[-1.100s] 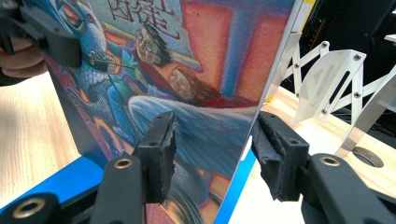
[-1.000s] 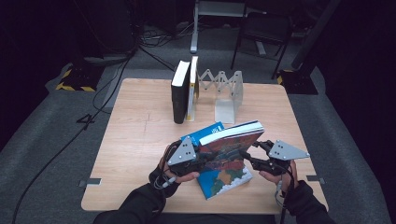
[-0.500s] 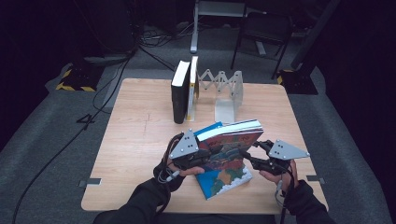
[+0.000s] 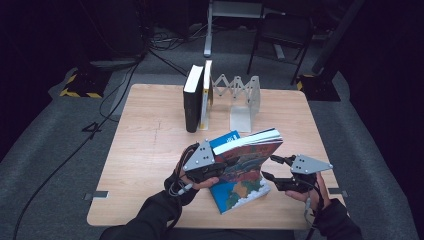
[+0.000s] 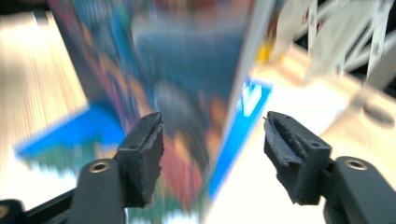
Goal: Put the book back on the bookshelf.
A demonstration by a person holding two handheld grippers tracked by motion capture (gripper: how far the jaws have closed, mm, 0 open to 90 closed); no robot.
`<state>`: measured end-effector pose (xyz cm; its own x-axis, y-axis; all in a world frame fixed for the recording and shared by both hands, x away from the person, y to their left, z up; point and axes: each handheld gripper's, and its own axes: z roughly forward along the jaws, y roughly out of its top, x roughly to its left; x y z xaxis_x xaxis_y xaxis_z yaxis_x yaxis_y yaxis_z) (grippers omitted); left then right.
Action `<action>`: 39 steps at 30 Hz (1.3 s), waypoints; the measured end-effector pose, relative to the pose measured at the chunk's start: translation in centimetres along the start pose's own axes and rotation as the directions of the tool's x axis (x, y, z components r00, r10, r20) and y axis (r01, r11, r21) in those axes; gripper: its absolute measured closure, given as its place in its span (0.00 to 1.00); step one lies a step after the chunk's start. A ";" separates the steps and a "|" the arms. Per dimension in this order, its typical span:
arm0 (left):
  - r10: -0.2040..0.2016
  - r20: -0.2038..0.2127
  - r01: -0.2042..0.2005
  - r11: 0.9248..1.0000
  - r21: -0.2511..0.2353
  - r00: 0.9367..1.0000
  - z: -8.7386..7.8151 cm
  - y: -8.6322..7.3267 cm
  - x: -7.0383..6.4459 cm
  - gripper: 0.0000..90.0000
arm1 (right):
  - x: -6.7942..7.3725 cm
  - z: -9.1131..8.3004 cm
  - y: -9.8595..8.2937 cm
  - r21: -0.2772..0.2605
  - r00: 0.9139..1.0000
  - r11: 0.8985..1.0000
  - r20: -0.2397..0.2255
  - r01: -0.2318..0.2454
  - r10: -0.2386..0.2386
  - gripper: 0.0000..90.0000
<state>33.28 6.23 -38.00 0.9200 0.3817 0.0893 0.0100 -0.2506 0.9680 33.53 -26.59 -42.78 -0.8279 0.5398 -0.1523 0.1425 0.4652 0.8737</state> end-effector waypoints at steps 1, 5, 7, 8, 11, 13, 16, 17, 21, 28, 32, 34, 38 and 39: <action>0.000 0.000 0.000 1.000 0.000 1.000 0.0 0.0 0.0 0.81 | 0.0 0.0 0.0 0.000 1.000 1.000 0.000 0.000 0.000 0.40; 0.000 0.001 0.000 1.000 0.001 1.000 0.0 0.0 0.0 0.81 | -0.5 -0.7 -2.9 0.089 1.000 0.996 0.005 -0.015 0.014 0.40; 0.000 -0.001 0.000 1.000 0.002 1.000 0.0 0.0 0.0 0.81 | -0.6 -1.2 -4.1 0.129 1.000 0.992 0.018 -0.014 0.012 0.39; -0.001 -0.001 0.001 1.000 0.001 1.000 0.0 0.0 0.0 0.81 | -0.6 -1.5 -4.8 0.148 1.000 0.989 0.029 -0.005 0.000 0.39; -0.001 -0.010 0.001 1.000 0.002 1.000 0.0 0.0 -0.1 0.81 | -0.9 -2.0 -6.4 0.180 0.998 0.983 0.055 -0.035 0.026 0.38; -0.004 -0.016 0.004 1.000 0.004 1.000 0.0 0.0 -0.1 0.81 | -1.1 -2.2 -7.1 0.195 0.997 0.979 0.062 -0.053 0.042 0.38; -0.020 -0.019 0.020 1.000 0.010 1.000 0.2 0.2 0.1 0.82 | -1.5 -2.6 -8.2 0.215 0.995 0.973 0.074 -0.082 0.067 0.38; -0.028 -0.026 0.028 1.000 0.011 0.999 0.3 0.2 0.3 0.82 | -1.7 -2.7 -8.4 0.212 0.994 0.973 0.077 -0.094 0.080 0.38; -0.050 -0.028 0.050 0.999 0.010 0.998 0.9 0.5 1.0 0.82 | -2.1 -3.0 -8.6 0.203 0.990 0.971 0.093 -0.126 0.109 0.38; -0.046 -0.038 0.046 0.999 0.005 0.998 2.4 1.7 1.9 0.82 | -2.3 -2.6 -9.0 0.233 0.988 0.963 0.105 -0.134 0.112 0.38; -0.029 -0.069 0.030 1.000 0.009 0.997 3.2 2.7 2.3 0.82 | -2.5 -2.7 -9.1 0.230 0.986 0.962 0.114 -0.149 0.126 0.39; -0.024 -0.088 0.025 1.000 0.008 0.996 3.5 3.2 2.8 0.82 | -2.6 -2.8 -9.2 0.230 0.985 0.961 0.119 -0.152 0.127 0.39; -0.034 -0.126 0.034 0.999 -0.001 0.991 3.8 3.8 3.8 0.82 | -2.7 -2.8 -9.3 0.226 0.984 0.961 0.119 -0.159 0.134 0.39; -0.035 -0.134 0.035 0.999 -0.003 0.990 3.8 4.0 4.0 0.82 | -2.7 -2.8 -9.3 0.227 0.983 0.961 0.121 -0.160 0.135 0.39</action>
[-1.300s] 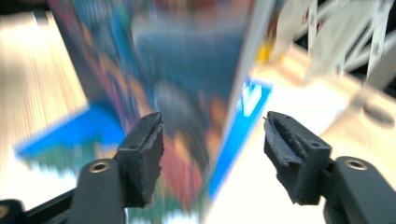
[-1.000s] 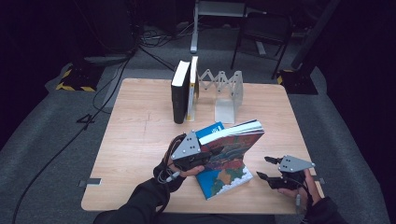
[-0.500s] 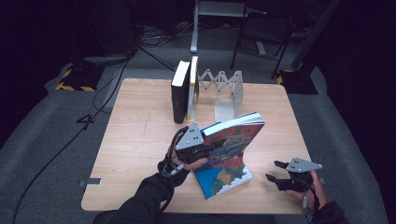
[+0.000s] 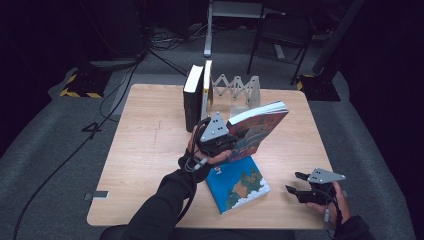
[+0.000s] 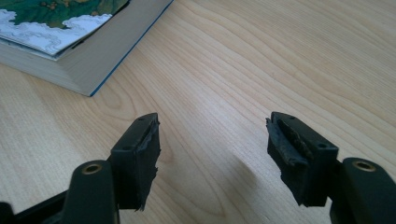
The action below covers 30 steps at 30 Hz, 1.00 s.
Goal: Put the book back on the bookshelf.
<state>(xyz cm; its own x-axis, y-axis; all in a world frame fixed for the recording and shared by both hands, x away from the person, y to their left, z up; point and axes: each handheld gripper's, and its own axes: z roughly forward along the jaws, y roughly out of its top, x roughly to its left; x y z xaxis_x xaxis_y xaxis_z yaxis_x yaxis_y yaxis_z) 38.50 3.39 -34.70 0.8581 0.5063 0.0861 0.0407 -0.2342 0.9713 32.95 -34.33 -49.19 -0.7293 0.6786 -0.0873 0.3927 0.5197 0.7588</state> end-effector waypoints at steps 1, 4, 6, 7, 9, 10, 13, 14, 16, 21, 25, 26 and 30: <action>0.002 -0.010 -0.002 1.000 0.002 1.000 0.0 0.1 0.1 0.82 | 0.0 0.0 0.0 0.002 1.000 1.000 -0.001 0.000 0.000 0.39; 0.003 -0.035 -0.003 1.000 0.008 0.999 0.2 0.2 0.8 0.82 | 0.0 0.2 -0.1 0.009 1.000 1.000 -0.001 0.002 -0.002 0.39; -0.002 -0.047 0.002 1.000 0.008 0.999 0.3 0.2 1.1 0.82 | 0.0 0.3 -0.1 0.016 1.000 1.000 -0.004 0.005 -0.005 0.39; -0.004 -0.056 0.004 1.000 0.007 0.998 0.3 0.2 1.3 0.82 | 0.1 0.3 -0.1 0.017 1.000 1.000 -0.002 0.007 -0.007 0.39; 0.002 -0.075 -0.002 1.000 0.009 0.997 0.3 0.2 1.7 0.82 | 0.1 0.4 -0.1 0.022 1.000 1.000 0.004 0.009 -0.009 0.39; 0.008 -0.088 -0.007 1.000 0.010 0.996 0.3 0.2 1.9 0.82 | 0.1 0.4 -0.1 0.026 1.000 1.000 0.014 0.008 -0.009 0.39; 0.002 -0.109 -0.001 1.000 0.006 0.994 0.3 0.3 2.6 0.82 | 0.0 0.5 -0.1 0.030 1.000 1.000 0.020 -0.001 0.000 0.39; 0.001 -0.115 0.000 1.000 0.007 0.993 0.3 0.3 2.8 0.82 | 0.0 0.6 -0.1 0.032 1.000 0.999 0.020 -0.002 0.002 0.39; 0.002 -0.137 0.000 1.000 0.011 0.991 0.3 0.3 3.5 0.82 | 0.0 0.6 -0.2 0.038 1.000 0.999 0.024 0.000 -0.001 0.39; -0.012 -0.172 0.015 1.000 0.014 0.985 0.4 0.1 4.6 0.82 | 0.0 0.7 -0.2 0.041 1.000 0.999 0.027 0.000 -0.001 0.39; -0.024 -0.190 0.025 1.000 0.008 0.981 0.2 0.0 5.3 0.82 | 0.0 0.8 -0.2 0.042 1.000 0.999 0.023 0.001 -0.002 0.39; -0.022 -0.196 0.025 1.000 0.008 0.980 0.2 0.0 5.5 0.82 | 0.0 0.8 -0.2 0.043 1.000 0.999 0.023 0.000 -0.001 0.40; -0.034 -0.231 0.036 0.999 0.007 0.972 0.0 0.0 6.4 0.82 | 0.0 0.8 -0.2 0.042 1.000 0.999 0.023 0.000 -0.001 0.40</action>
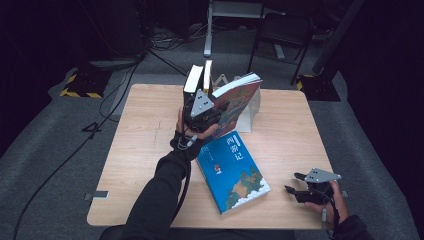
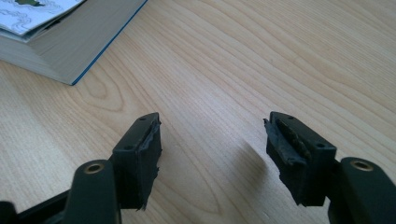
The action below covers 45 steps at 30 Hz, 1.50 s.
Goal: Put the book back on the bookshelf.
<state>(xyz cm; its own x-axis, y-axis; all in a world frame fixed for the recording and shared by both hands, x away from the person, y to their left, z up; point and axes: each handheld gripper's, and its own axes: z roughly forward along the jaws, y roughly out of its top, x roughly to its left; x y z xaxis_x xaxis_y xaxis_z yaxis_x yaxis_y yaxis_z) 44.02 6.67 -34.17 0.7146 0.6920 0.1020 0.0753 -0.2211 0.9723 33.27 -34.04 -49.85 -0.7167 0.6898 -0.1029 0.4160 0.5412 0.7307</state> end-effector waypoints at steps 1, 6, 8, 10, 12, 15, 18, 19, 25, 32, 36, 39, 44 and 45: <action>-0.002 -0.008 0.002 1.000 0.002 1.000 0.0 0.0 0.2 0.82 | 0.0 0.0 0.0 0.000 1.000 1.000 0.000 0.000 0.000 0.40; 0.004 -0.056 -0.003 1.000 0.020 0.998 0.4 -0.1 0.9 0.82 | 0.0 0.0 0.0 0.000 1.000 1.000 -0.001 0.001 -0.001 0.40; -0.006 -0.070 0.008 1.000 0.023 0.998 0.5 -0.2 1.2 0.82 | 0.0 0.0 0.0 -0.002 1.000 1.000 0.001 0.001 -0.001 0.40; -0.014 -0.079 0.016 1.000 0.023 0.997 0.6 -0.3 1.4 0.82 | 0.0 0.0 0.0 0.000 1.000 1.000 -0.001 0.001 -0.001 0.40; -0.014 -0.095 0.017 1.000 0.023 0.995 0.8 -0.3 1.5 0.82 | 0.0 0.0 0.0 -0.002 1.000 1.000 0.000 0.001 -0.001 0.40; -0.018 -0.115 0.021 0.999 0.024 0.993 1.2 -0.3 1.6 0.82 | 0.0 0.0 0.0 -0.001 1.000 1.000 0.001 0.002 -0.002 0.40; -0.042 -0.138 0.045 0.999 0.022 0.989 1.9 -0.5 1.7 0.82 | 0.0 0.0 0.0 -0.001 1.000 1.000 0.000 0.003 -0.003 0.40; -0.043 -0.151 0.047 0.999 0.024 0.988 2.1 -0.5 1.8 0.82 | 0.0 0.0 0.0 -0.003 1.000 1.000 0.000 0.002 -0.002 0.40; -0.054 -0.212 0.062 0.998 0.029 0.976 3.8 -0.7 1.7 0.82 | 0.0 0.0 0.0 -0.001 1.000 1.000 -0.001 0.000 0.000 0.40; -0.056 -0.257 0.067 0.997 0.034 0.965 5.0 -0.8 1.8 0.82 | 0.0 0.0 0.0 0.000 1.000 1.000 -0.003 0.000 0.000 0.40; -0.082 -0.280 0.093 0.995 0.025 0.956 5.6 -1.2 1.9 0.82 | 0.0 0.0 0.0 0.001 1.000 1.000 -0.010 -0.010 0.010 0.40; -0.091 -0.286 0.104 0.994 0.030 0.954 6.1 -1.6 2.0 0.82 | -0.1 0.0 0.0 0.001 1.000 1.000 -0.011 -0.009 0.009 0.40; -0.118 -0.292 0.133 0.991 0.033 0.949 6.5 -2.2 2.0 0.82 | -0.1 0.0 0.0 0.002 1.000 1.000 -0.012 -0.015 0.015 0.40; -0.119 -0.293 0.135 0.990 0.035 0.949 6.5 -2.3 2.0 0.82 | -0.1 0.0 0.0 0.002 1.000 1.000 -0.013 -0.015 0.015 0.40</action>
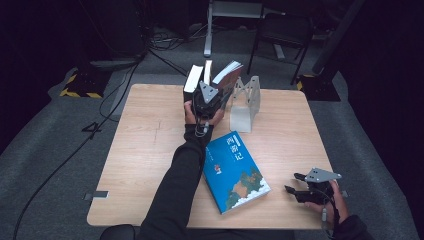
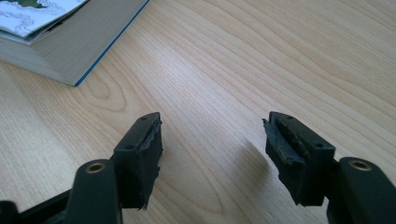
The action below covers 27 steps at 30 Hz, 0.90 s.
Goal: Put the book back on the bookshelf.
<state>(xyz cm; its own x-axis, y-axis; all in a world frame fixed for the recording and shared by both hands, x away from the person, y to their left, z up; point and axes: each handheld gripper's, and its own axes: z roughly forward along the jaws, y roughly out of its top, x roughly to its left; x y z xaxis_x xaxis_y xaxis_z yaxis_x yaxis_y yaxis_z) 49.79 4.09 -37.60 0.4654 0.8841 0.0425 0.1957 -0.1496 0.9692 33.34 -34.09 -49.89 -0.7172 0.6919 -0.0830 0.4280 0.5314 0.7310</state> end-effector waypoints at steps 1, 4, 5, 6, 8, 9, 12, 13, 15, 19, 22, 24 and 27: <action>-0.001 0.000 0.001 1.000 0.001 1.000 0.0 -0.2 -0.1 0.82 | 0.0 0.0 0.0 0.000 1.000 1.000 0.000 0.002 -0.002 0.40; 0.001 0.007 -0.001 1.000 0.003 1.000 0.1 -0.8 0.0 0.82 | 0.0 0.0 0.0 0.000 1.000 1.000 0.001 0.005 -0.005 0.41; 0.003 0.018 -0.003 1.000 -0.002 1.000 0.0 -1.0 0.1 0.82 | 0.0 0.0 0.0 0.000 1.000 1.000 0.000 0.005 -0.005 0.41; 0.006 0.022 -0.006 1.000 -0.004 1.000 -0.1 -1.1 0.2 0.82 | 0.0 0.0 0.0 0.001 1.000 1.000 -0.001 0.004 -0.004 0.41; 0.018 0.035 -0.018 1.000 -0.009 0.999 -0.3 -1.3 0.3 0.82 | 0.0 0.0 0.0 0.002 1.000 1.000 -0.001 0.007 -0.007 0.41; 0.025 0.042 -0.025 1.000 -0.009 0.999 -0.3 -1.4 0.3 0.82 | 0.0 0.0 0.0 0.001 1.000 1.000 0.000 0.007 -0.007 0.41; 0.031 0.049 -0.030 0.999 -0.012 0.998 -0.6 -1.7 0.4 0.82 | 0.0 0.0 0.0 0.000 1.000 1.000 -0.002 0.007 -0.007 0.41; 0.031 0.052 -0.030 0.999 -0.014 0.998 -0.7 -1.9 0.4 0.82 | 0.0 0.0 0.0 0.000 1.000 1.000 -0.002 0.007 -0.007 0.41; 0.032 0.049 -0.031 0.999 -0.012 0.998 -1.1 -2.2 0.5 0.82 | 0.0 0.0 0.0 0.000 1.000 1.000 -0.003 0.008 -0.008 0.41; 0.016 0.040 -0.016 1.000 -0.002 0.999 -1.7 -2.6 0.6 0.82 | 0.0 0.0 0.0 0.001 1.000 1.000 -0.003 0.006 -0.006 0.41; 0.019 0.035 -0.019 1.000 0.003 0.999 -2.0 -2.9 0.7 0.81 | 0.0 0.0 0.0 0.002 1.000 1.000 -0.003 0.007 -0.006 0.41; 0.018 0.031 -0.018 1.000 0.005 0.999 -2.2 -3.2 0.7 0.81 | 0.0 0.0 0.0 0.002 1.000 1.000 -0.004 0.006 -0.006 0.41; -0.007 0.043 0.007 1.000 -0.009 0.999 -2.6 -3.6 1.2 0.81 | 0.1 0.0 0.0 0.000 1.000 1.000 -0.002 0.004 -0.004 0.41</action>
<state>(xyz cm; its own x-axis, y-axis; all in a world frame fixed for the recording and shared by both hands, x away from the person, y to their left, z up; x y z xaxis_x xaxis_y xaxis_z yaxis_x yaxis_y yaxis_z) 47.36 6.88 -40.40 0.5007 0.8653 0.0256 0.1913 -0.1394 0.9716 33.29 -34.01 -49.88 -0.7199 0.6889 -0.0849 0.4249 0.5340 0.7309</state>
